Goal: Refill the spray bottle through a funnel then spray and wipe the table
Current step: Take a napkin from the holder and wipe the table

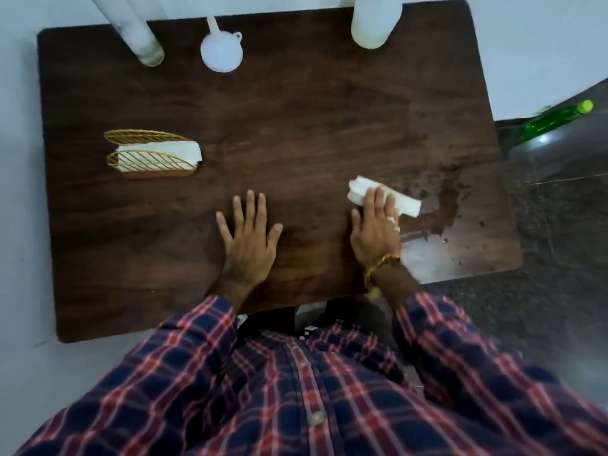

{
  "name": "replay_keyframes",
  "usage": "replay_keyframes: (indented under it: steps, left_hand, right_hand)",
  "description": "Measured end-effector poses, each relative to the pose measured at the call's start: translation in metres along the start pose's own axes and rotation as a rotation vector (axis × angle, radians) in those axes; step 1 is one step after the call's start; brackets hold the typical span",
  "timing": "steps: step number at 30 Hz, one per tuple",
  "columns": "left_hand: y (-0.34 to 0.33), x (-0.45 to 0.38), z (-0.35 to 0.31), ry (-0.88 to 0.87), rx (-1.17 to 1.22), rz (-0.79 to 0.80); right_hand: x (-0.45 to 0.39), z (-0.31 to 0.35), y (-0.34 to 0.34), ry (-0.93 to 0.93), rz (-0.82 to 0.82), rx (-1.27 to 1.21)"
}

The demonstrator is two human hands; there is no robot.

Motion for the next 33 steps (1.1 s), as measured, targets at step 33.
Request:
replay_keyframes:
  steps: [33]
  left_hand:
    - [-0.038,-0.060,-0.167,-0.002,0.040,0.108]
  right_hand:
    - [-0.016,-0.074,0.014,0.269,0.017,-0.070]
Point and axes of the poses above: each hand's wrist, its own x-axis away from the middle knuckle, its own y-axis out of the back of the hand, z = x × y, the point moved 5 cm from there along -x, towards the middle knuckle, and after that the axes turned 14 degrees about -z, right-handed, at the moved point
